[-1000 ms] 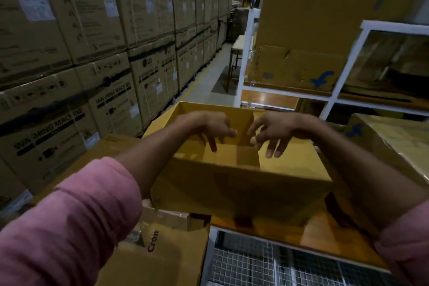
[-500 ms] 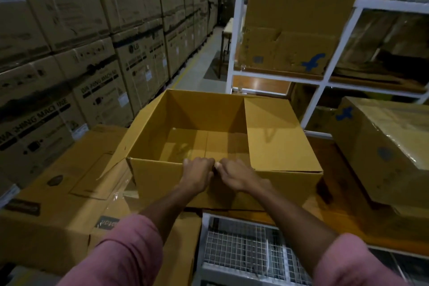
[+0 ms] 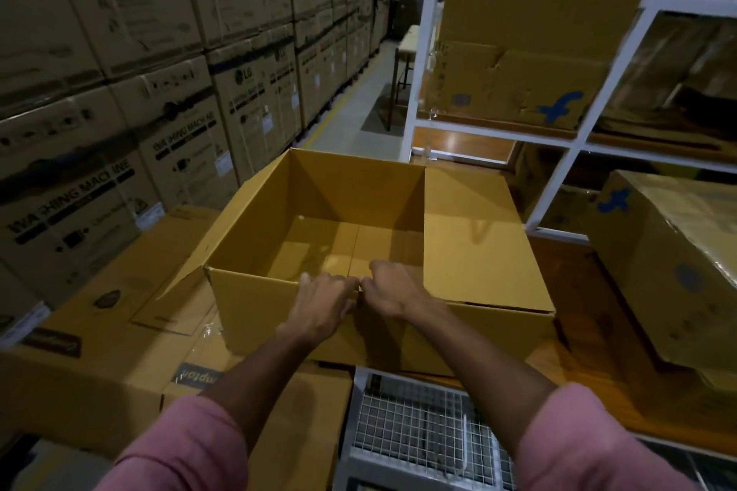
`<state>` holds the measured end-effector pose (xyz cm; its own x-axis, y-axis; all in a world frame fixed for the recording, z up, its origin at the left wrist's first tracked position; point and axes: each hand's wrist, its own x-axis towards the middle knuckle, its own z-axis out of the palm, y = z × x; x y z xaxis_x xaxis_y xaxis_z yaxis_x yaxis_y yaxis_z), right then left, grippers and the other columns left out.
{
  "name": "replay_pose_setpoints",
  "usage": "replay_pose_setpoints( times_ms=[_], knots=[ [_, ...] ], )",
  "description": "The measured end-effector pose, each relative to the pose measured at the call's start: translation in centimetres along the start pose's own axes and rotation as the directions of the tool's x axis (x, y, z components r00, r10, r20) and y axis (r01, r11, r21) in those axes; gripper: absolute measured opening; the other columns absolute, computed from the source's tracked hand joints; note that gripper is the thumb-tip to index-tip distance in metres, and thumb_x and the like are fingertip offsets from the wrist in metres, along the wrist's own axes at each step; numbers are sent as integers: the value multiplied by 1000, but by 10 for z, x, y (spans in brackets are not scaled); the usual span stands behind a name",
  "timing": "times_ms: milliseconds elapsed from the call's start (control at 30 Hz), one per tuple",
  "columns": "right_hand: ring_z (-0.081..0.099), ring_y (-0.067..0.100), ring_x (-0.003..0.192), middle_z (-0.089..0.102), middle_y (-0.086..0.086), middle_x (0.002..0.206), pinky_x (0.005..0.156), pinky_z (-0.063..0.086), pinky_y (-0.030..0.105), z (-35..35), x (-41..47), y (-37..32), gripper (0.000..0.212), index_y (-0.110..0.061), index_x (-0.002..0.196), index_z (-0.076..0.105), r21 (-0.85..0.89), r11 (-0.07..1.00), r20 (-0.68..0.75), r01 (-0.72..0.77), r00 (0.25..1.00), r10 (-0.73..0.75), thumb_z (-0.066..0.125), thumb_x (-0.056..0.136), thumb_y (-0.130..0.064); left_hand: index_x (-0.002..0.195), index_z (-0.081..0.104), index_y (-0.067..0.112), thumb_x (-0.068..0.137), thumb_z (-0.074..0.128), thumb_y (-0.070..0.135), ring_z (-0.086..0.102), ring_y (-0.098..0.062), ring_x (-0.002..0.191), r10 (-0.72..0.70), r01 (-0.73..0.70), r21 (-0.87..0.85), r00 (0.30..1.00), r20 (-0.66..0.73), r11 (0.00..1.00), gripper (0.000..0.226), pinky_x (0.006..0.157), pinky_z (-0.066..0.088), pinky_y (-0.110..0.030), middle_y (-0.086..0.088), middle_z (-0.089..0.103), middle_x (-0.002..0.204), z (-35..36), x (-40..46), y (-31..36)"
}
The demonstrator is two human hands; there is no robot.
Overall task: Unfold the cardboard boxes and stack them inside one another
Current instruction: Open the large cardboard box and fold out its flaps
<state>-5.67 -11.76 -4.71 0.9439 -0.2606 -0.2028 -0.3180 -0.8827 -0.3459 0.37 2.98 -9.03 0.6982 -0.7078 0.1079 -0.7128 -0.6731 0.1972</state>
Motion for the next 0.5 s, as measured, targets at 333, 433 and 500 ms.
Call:
replay_pose_setpoints(
  times_ms=[333,433,500],
  knots=[
    [20,46,151,23,23,165,117,23,62,23,7,-33,65,-12,150,42,-128,983,-16,-133,991,132,35,103,-57,111,60,27,101,57,36,58,-19,103,-60,60,21,998,-2,998,13,87,34,-42,7,65,104,-16,-32,-40],
    [53,39,127,55,18,142,107,37,56,19,-7,-23,60,-12,144,44,-164,979,-145,-124,984,101,34,104,-55,115,59,27,103,55,39,57,-17,106,-98,97,38,995,19,995,18,96,36,-44,8,61,105,-21,-43,-65],
    [55,39,123,60,17,135,107,35,55,17,-11,-10,61,-12,149,41,-180,977,-207,-115,975,77,32,105,-53,121,58,26,104,50,43,58,-17,110,-116,113,77,992,45,991,25,100,37,-45,6,63,112,-22,-46,-75]
  ],
)
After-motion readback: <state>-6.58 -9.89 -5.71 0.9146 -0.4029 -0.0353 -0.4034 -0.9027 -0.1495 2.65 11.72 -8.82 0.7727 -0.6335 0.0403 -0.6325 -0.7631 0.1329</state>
